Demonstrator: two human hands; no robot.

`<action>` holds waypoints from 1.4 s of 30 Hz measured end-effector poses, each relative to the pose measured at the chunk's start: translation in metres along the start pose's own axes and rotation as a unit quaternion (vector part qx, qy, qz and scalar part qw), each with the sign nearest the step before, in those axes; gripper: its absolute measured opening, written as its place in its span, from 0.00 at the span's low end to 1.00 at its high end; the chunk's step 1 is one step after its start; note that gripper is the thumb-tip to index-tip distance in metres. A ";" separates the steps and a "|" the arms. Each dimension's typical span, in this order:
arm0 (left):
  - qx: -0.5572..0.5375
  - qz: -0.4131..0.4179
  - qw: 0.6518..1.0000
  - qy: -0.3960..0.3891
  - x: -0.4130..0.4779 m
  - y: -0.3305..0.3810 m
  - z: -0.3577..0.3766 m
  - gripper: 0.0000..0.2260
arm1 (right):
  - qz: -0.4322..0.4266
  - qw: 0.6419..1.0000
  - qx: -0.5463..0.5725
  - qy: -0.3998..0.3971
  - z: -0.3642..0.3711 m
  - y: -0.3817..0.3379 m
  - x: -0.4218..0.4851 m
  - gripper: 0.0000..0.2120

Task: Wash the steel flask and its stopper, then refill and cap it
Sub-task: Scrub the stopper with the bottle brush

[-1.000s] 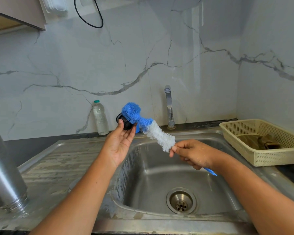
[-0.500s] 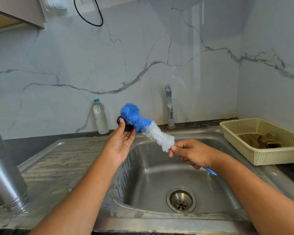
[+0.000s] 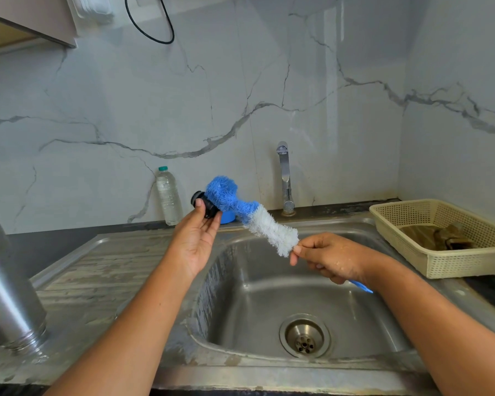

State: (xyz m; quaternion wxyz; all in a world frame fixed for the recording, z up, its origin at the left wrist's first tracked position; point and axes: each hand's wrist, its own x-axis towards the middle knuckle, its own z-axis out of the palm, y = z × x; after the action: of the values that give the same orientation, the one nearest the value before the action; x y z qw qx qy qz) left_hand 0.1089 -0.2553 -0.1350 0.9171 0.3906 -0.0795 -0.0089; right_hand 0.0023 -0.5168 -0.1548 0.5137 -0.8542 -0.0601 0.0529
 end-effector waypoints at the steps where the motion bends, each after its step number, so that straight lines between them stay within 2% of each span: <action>1: 0.001 0.002 1.000 -0.001 0.000 0.001 -0.001 0.11 | 0.001 1.000 0.002 -0.006 0.000 0.000 0.000 0.14; 6: 0.029 -0.028 0.998 -0.044 -0.006 -0.005 0.003 0.12 | -0.006 1.000 0.008 0.001 0.005 -0.001 0.003 0.14; 14: -0.032 -0.021 0.999 -0.003 -0.005 -0.003 0.002 0.08 | -0.022 0.999 -0.037 0.025 0.009 0.003 0.008 0.16; 22: 0.015 -0.019 1.000 -0.018 -0.006 -0.008 0.007 0.13 | -0.031 0.994 -0.092 0.048 0.011 0.008 0.014 0.16; 28: -0.002 0.012 1.000 0.006 -0.005 0.000 0.006 0.10 | -0.034 0.993 -0.108 0.032 0.007 0.008 0.011 0.16; 32: 0.055 -0.011 0.998 -0.017 -0.010 -0.010 0.006 0.10 | -0.026 0.996 -0.081 0.036 0.009 0.006 0.011 0.16; 38: 0.014 0.032 0.999 0.005 0.000 0.000 0.002 0.09 | 0.000 0.999 -0.051 0.018 0.004 0.007 0.007 0.17; 42: 0.068 -0.013 0.997 -0.038 -0.013 -0.010 0.006 0.11 | -0.004 0.999 -0.039 0.019 0.011 0.003 0.008 0.17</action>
State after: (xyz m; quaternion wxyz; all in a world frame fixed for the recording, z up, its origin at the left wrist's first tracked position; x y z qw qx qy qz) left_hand 0.0953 -0.2654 -0.1401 0.8843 0.4529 -0.1092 -0.0302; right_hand 0.0092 -0.5076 -0.1627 0.4809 -0.8744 -0.0559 0.0318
